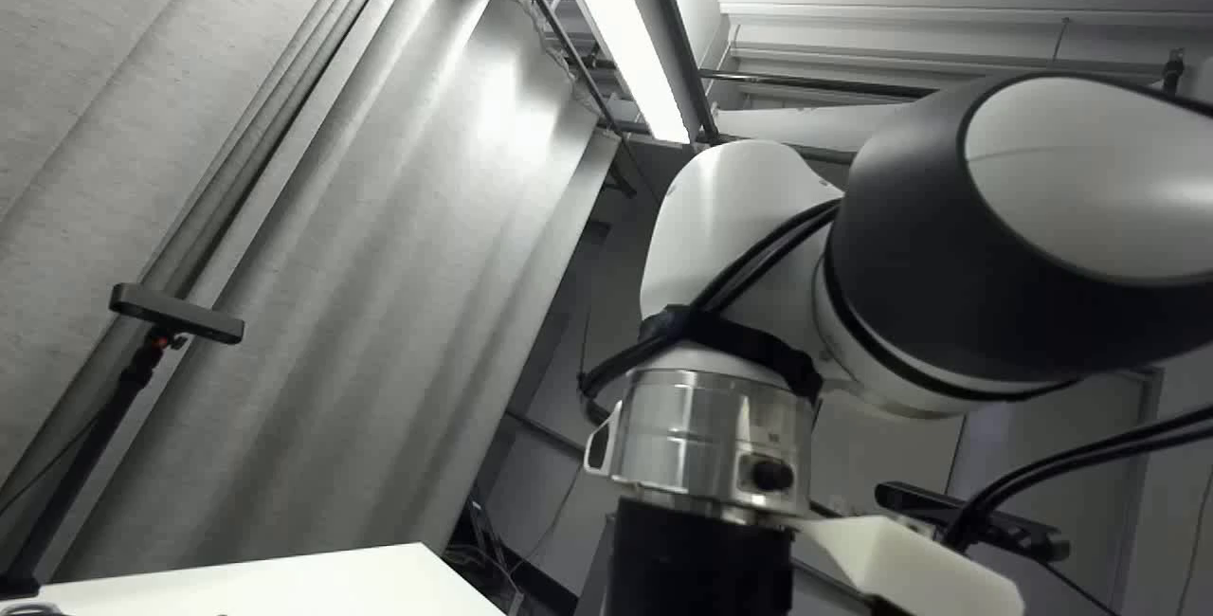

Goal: Remove the banana, plum and apple toys from the basket and place them on the black tray

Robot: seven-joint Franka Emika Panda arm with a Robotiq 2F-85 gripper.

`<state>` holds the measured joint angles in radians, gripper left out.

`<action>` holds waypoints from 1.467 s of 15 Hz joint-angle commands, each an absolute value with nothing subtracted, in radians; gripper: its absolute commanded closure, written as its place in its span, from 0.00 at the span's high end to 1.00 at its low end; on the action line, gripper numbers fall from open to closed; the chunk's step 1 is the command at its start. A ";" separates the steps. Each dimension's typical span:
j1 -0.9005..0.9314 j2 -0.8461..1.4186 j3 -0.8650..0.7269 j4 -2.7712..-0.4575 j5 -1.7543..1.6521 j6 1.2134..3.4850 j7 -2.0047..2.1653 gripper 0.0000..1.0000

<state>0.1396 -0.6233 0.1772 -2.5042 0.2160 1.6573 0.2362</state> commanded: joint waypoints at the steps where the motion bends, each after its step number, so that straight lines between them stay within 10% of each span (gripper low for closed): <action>1: 0.133 -0.621 0.183 -2.503 0.218 1.655 0.233 1.00; 22: 0.098 -0.614 0.170 -2.505 0.197 1.717 0.248 1.00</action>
<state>0.1275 -0.6162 0.1739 -2.5058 0.2117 1.6766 0.2354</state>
